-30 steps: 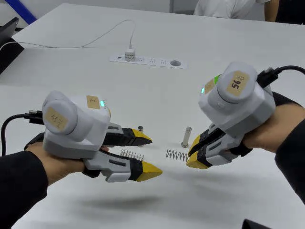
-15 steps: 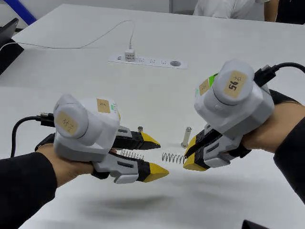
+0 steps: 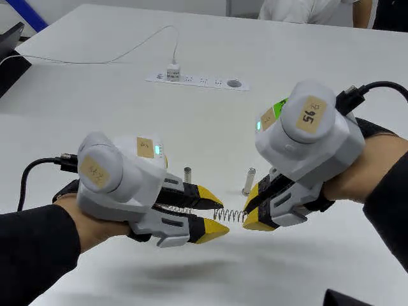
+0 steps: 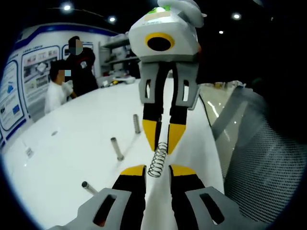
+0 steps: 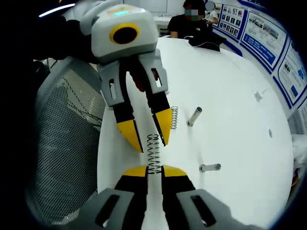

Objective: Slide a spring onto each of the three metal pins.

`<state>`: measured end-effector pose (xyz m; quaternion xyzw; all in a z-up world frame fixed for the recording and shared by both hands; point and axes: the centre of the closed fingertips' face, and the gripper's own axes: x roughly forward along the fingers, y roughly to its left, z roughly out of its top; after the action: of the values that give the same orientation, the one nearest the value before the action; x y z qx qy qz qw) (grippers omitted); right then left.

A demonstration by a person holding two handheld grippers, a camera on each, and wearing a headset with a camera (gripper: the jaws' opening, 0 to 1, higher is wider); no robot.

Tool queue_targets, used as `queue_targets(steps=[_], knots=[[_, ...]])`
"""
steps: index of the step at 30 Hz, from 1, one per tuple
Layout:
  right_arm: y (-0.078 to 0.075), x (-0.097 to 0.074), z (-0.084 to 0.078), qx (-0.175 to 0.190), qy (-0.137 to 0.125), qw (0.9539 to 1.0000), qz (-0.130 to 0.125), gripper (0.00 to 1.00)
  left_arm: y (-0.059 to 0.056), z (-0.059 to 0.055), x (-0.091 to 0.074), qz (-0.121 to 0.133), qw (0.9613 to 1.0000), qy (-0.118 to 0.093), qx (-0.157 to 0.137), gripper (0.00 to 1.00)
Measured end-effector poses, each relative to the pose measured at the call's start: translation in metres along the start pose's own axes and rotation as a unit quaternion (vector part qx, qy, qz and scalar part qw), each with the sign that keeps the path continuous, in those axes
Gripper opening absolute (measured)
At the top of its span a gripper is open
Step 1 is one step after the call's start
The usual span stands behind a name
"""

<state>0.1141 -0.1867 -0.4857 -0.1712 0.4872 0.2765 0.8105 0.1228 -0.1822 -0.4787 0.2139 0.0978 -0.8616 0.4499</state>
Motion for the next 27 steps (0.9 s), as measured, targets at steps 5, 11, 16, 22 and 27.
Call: queue_targets(steps=[5,11,16,22,27], knots=[[0.001,-0.001,0.001,-0.003,0.0,1.0,0.002,0.12,-0.001,-0.001,0.001,-0.001,1.0,0.002,0.009,0.15],[0.003,-0.002,0.002,-0.004,0.001,1.0,0.004,0.12,-0.001,-0.002,0.001,-0.001,0.9999,0.005,0.015,0.13],[0.004,-0.006,0.005,-0.008,-0.001,1.0,0.003,0.12,-0.002,-0.003,0.002,-0.002,0.9998,0.007,0.017,0.12],[0.004,-0.01,0.012,-0.014,-0.006,0.9999,0.0,0.12,-0.002,-0.004,0.002,-0.002,0.9998,0.009,0.017,0.12],[0.005,-0.014,0.021,-0.019,-0.014,0.9997,-0.004,0.12,-0.003,-0.005,0.003,-0.003,0.9998,0.011,0.017,0.12]])
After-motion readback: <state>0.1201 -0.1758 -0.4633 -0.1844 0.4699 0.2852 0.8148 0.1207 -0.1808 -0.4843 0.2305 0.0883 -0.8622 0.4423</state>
